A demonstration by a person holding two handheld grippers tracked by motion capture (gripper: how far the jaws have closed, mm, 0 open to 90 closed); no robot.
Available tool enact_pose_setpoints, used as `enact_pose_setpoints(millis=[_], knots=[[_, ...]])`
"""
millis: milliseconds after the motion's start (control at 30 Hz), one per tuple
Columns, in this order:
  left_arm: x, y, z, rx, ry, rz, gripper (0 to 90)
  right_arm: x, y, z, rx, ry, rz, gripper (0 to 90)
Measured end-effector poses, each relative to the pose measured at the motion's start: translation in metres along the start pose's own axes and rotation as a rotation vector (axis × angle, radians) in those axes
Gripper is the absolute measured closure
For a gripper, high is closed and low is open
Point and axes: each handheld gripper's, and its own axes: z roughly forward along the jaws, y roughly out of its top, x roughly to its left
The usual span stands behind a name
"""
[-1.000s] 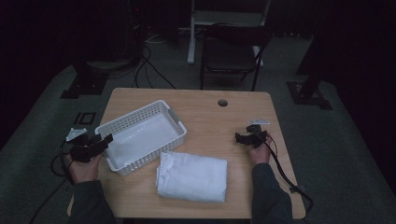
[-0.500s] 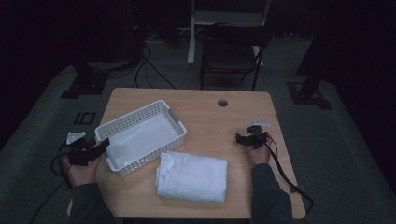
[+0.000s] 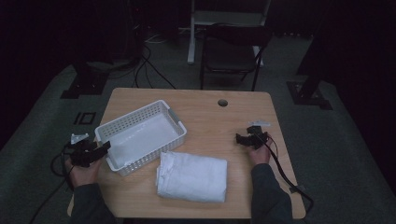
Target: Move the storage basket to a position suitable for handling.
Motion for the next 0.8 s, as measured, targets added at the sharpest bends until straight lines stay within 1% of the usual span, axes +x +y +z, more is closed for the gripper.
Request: enact_pose_setpoints(millis=[167, 200, 333, 400, 567, 733, 767, 800], knots=[[0.000, -0.001, 0.004, 0.022, 0.000, 0.012, 44.8, 0.000, 0.000, 0.000, 0.000, 0.001, -0.001, 12.4], [-0.001, -0.001, 0.005, 0.026, 0.009, 0.017, 45.4, 0.000, 0.000, 0.000, 0.000, 0.001, -0.001, 12.4], [-0.001, -0.002, 0.006, 0.039, 0.030, 0.021, 52.5, 0.000, 0.000, 0.000, 0.000, 0.001, -0.001, 12.3], [-0.002, -0.002, 0.007, 0.041, 0.036, 0.015, 52.9, 0.000, 0.000, 0.000, 0.000, 0.001, -0.001, 12.4], [-0.005, -0.001, 0.009, 0.039, 0.068, 0.013, 54.9, 0.000, 0.000, 0.000, 0.000, 0.002, -0.002, 12.4], [-0.012, 0.001, 0.012, 0.040, 0.127, 0.027, 56.7, -0.001, 0.000, 0.000, -0.004, 0.006, -0.006, 14.0], [-0.012, 0.001, 0.012, 0.040, 0.127, 0.027, 57.3, -0.001, 0.000, 0.000, -0.004, 0.006, -0.006, 14.0], [-0.013, 0.002, 0.014, 0.040, 0.136, 0.027, 57.3, -0.001, 0.001, 0.001, -0.004, 0.007, -0.005, 14.0]])
